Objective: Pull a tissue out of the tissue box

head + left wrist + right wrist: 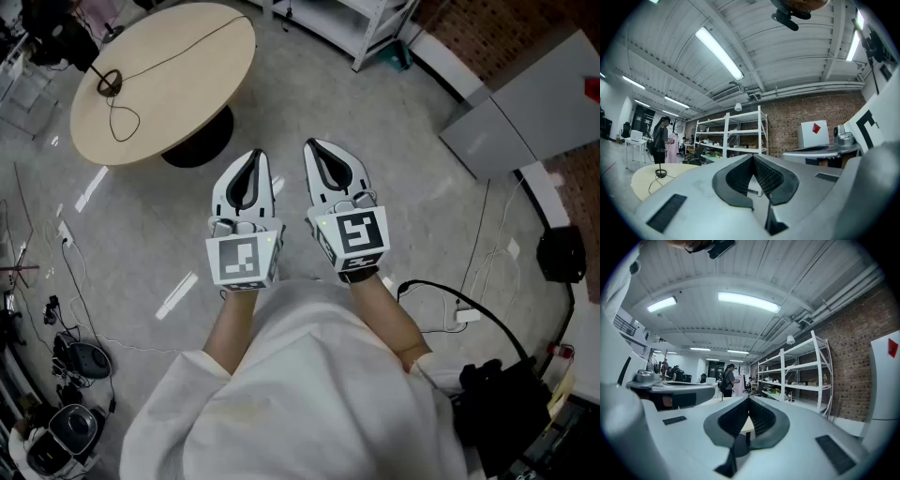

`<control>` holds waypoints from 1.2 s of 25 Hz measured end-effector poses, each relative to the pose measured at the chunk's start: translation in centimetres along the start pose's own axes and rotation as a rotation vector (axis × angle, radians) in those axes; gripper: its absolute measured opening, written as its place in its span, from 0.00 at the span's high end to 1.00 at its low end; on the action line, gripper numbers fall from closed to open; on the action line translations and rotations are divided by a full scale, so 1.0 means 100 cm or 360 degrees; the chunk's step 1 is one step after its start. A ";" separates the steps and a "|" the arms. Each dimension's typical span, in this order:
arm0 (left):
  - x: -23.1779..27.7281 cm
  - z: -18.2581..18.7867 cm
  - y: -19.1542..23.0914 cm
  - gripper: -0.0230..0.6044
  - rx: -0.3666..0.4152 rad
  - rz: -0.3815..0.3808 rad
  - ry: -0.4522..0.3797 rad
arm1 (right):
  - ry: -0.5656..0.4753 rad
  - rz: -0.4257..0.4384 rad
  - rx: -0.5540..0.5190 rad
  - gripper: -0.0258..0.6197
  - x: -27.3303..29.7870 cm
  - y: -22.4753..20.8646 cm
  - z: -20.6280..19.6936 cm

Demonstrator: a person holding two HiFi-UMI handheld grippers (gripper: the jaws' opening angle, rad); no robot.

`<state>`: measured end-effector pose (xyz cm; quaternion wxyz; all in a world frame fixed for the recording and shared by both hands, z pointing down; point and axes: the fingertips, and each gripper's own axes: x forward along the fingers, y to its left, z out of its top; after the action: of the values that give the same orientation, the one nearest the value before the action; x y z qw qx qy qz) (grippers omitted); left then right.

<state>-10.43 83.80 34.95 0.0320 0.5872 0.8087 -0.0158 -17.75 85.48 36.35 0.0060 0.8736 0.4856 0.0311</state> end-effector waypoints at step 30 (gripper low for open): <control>-0.289 0.033 0.383 0.96 0.0073 0.1693 0.0025 | -0.0077 0.1710 -0.0096 0.96 0.175 0.480 0.053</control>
<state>35.04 68.06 34.10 0.0167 0.9167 0.3990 -0.0105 32.46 75.06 33.84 0.0255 0.9989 -0.0311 0.0236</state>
